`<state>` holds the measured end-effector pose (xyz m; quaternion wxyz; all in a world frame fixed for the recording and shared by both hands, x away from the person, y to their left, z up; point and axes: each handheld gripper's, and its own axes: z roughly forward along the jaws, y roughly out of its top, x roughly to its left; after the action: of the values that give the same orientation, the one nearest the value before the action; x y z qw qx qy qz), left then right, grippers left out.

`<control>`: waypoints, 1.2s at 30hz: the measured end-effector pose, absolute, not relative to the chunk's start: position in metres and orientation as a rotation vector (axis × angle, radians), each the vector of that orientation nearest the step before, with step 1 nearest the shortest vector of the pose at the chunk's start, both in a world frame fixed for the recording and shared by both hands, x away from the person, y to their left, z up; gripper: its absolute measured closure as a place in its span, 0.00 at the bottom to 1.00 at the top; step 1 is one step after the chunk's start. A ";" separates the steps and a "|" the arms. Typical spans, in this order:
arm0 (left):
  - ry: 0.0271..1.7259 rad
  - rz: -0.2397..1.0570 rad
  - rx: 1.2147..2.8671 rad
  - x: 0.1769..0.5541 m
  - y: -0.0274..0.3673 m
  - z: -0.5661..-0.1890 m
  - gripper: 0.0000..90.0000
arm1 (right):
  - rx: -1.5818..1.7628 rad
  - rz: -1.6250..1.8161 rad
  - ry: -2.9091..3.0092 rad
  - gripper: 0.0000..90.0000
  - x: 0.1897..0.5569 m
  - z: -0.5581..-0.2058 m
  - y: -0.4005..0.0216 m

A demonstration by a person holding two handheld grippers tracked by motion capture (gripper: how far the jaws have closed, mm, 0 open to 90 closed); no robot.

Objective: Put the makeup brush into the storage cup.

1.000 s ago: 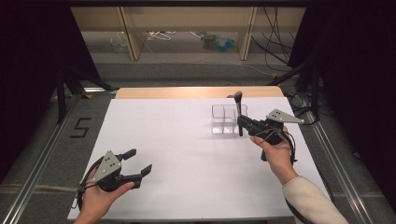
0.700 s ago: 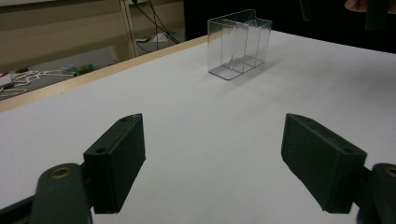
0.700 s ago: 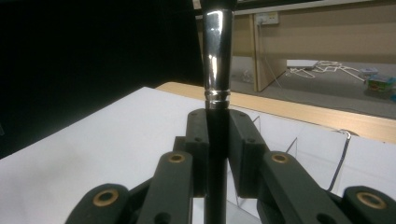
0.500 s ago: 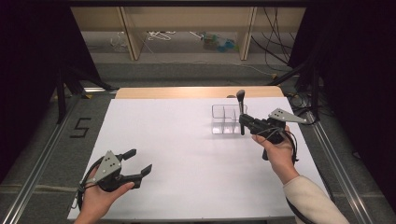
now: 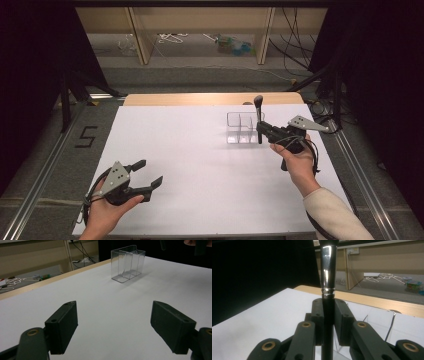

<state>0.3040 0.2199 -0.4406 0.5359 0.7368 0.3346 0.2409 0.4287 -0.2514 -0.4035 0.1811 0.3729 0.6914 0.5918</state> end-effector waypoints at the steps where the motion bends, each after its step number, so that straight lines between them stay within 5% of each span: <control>1: 0.804 0.566 1.750 0.304 0.219 -0.441 0.24 | 1.058 1.672 1.953 0.88 0.428 -0.403 -0.252; 36: 0.797 0.574 1.755 0.304 0.220 -0.441 0.24 | 1.056 1.673 1.911 0.88 0.435 -0.398 -0.250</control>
<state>0.3041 0.2199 -0.4407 0.5357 0.7368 0.3347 0.2411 0.4354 -0.2496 -0.3976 0.1942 0.3768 0.6815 0.5966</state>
